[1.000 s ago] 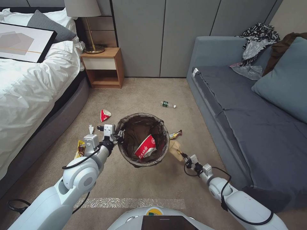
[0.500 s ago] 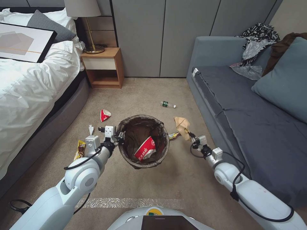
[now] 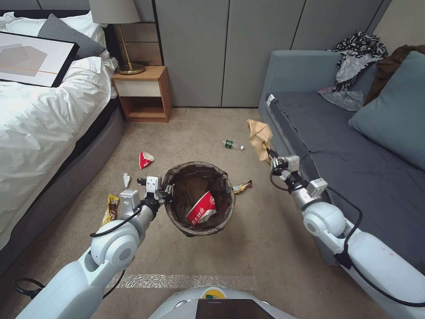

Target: Pick up the trash bin, then pick up the garbage from the floor and place it into the trash bin.

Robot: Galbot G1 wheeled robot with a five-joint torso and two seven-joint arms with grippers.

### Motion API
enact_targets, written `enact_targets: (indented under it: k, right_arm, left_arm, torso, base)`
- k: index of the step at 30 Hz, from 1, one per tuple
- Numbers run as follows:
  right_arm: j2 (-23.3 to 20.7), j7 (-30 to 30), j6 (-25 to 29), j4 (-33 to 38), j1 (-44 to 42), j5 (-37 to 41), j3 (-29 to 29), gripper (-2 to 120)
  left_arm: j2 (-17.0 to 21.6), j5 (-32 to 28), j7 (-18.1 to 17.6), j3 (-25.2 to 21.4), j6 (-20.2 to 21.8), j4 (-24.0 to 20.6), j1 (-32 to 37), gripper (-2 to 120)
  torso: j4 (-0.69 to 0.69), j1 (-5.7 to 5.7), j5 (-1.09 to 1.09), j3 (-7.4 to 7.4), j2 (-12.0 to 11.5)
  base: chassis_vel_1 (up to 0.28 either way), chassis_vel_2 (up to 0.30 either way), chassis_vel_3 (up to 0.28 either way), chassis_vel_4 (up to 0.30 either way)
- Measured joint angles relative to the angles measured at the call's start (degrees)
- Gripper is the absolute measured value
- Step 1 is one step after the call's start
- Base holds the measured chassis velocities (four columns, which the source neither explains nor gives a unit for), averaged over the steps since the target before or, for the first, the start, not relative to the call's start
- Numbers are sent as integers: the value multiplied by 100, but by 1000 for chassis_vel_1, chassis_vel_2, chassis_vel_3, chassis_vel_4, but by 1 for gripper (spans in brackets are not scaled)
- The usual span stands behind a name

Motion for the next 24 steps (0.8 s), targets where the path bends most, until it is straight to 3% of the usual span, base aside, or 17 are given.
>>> enact_targets:
  k: [3,6,8,14,24]
  right_arm:
    - [-57,130,-59,388,21,164,124,0]
    - [-115,236,-113,759,26,312,248,0]
    - [-191,307,-178,1273,0,456,439,0]
    - [-590,341,-273,2842,-30,905,624,0]
    - [-1216,27,-271,3596,-98,921,142,0]
  left_arm:
    - [-6,31,5,23,0,1,25,6]
    - [-8,46,6,47,0,8,34,6]
    - [4,50,8,73,0,17,15,6]
    - [47,49,7,160,20,103,-88,6]
    - [45,44,2,228,49,157,-163,6]
  torso:
    - [2,0,15,-1,0]
    - [1,0,3,0,0]
    - [1,0,11,0,0]
    - [1,0,8,0,0]
    - [0,0,9,0,0]
  base:
    - [0,0,0,0]
    - [0,0,0,0]
    - [0,0,0,0]
    - [0,0,0,0]
    - [0,0,0,0]
